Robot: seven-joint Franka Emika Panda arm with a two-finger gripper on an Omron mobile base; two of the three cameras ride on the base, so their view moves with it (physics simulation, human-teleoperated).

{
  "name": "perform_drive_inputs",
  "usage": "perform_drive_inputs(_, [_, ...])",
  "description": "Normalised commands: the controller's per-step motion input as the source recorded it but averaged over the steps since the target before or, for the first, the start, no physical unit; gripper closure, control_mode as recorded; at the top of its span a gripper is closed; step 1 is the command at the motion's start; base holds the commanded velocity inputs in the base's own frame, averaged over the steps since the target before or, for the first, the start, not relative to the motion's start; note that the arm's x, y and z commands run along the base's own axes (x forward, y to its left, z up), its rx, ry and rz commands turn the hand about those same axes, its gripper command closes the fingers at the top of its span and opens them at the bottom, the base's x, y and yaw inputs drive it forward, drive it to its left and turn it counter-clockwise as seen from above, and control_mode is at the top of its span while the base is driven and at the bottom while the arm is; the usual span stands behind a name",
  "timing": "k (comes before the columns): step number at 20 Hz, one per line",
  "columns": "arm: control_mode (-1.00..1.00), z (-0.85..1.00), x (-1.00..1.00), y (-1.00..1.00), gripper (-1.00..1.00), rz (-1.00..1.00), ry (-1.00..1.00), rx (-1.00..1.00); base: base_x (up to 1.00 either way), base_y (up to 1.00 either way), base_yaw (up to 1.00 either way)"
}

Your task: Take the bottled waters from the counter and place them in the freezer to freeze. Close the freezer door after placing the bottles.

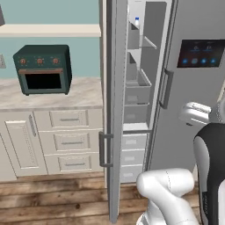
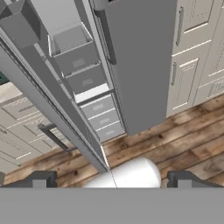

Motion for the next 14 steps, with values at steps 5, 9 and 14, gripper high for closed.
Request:
perform_drive_inputs(5, [-1.00, 0.00, 0.00, 0.09, -1.00, 0.00, 0.00, 0.00, 0.01, 0.05, 0.00])
perform_drive_inputs(9, [-1.00, 0.00, 0.00, 0.12, -1.00, 0.00, -0.01, -0.02, 0.00, 0.00, 0.00])
perform_drive_inputs(14, [-1.00, 0.00, 0.06, 0.81, -1.00, 0.00, -0.01, -0.19, 0.00, 0.00, 0.00])
